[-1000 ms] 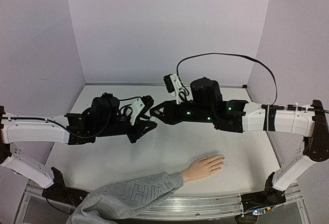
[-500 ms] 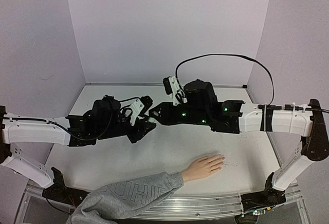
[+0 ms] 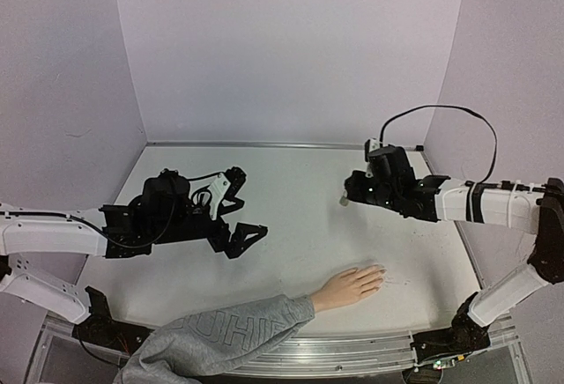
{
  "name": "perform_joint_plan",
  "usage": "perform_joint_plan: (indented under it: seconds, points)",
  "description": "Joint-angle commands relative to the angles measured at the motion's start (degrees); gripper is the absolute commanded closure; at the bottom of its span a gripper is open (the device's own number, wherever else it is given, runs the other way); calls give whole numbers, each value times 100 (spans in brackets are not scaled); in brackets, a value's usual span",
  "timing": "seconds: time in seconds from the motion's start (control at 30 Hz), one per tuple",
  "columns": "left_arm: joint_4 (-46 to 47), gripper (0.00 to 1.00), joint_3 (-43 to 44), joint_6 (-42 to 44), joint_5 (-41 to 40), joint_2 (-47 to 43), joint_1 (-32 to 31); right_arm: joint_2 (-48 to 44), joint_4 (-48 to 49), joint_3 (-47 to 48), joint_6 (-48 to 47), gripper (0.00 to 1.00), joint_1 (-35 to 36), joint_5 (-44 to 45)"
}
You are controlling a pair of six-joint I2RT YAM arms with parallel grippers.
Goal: Paint the nails
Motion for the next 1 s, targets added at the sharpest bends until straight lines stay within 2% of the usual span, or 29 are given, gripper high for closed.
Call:
perform_joint_plan:
  seconds: [0.0, 0.1, 0.23, 0.57, 0.8, 0.97]
  points:
    - [164, 1, -72, -224, 43, -477, 1, -188, -191, -627, -175, 100, -943, 1388]
    - [101, 0, -89, -216, -94, -518, 1, -117, -110, -907, -200, 100, -1518, 1727]
    - [44, 1, 1, -198, -115, -393, 1, 91, 205, -1151, -198, 100, -2116, 1727]
    - [-3, 0, 122, -294, -31, -198, 1, 832, 498, -1306, 369, 99, -2286, 1820]
    - [-29, 1, 91, -290, -86, -197, 0, 811, 547, -1458, 599, 86, -2284, 1744]
    - [-38, 1, 18, -436, -464, -232, 29, 521, 555, -1564, 436, 63, -2284, 1636]
